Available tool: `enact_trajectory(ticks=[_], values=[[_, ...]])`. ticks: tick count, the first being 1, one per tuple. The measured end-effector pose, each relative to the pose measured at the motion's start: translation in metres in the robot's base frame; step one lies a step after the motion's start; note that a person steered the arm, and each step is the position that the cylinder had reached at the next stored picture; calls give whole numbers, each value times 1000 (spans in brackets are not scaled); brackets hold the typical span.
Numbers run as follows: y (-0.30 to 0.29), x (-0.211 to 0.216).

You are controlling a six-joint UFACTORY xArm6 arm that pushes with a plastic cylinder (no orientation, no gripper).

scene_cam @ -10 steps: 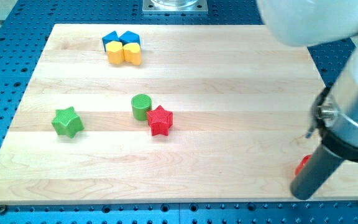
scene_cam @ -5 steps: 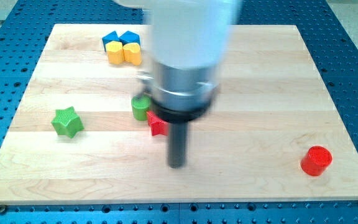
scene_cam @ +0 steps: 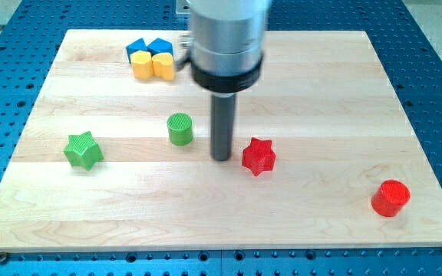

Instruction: Move the red blocks to the bottom right of the board

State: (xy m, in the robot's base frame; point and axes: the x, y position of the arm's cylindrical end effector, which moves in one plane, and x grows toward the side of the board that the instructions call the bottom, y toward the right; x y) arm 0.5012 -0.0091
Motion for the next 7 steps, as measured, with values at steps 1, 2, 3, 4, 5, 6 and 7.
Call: enact_trajectory(ticks=[1, 2, 3, 4, 5, 6, 7], values=[[42, 20], [65, 18], [42, 4], [80, -4], [145, -4], [159, -11], [179, -14]])
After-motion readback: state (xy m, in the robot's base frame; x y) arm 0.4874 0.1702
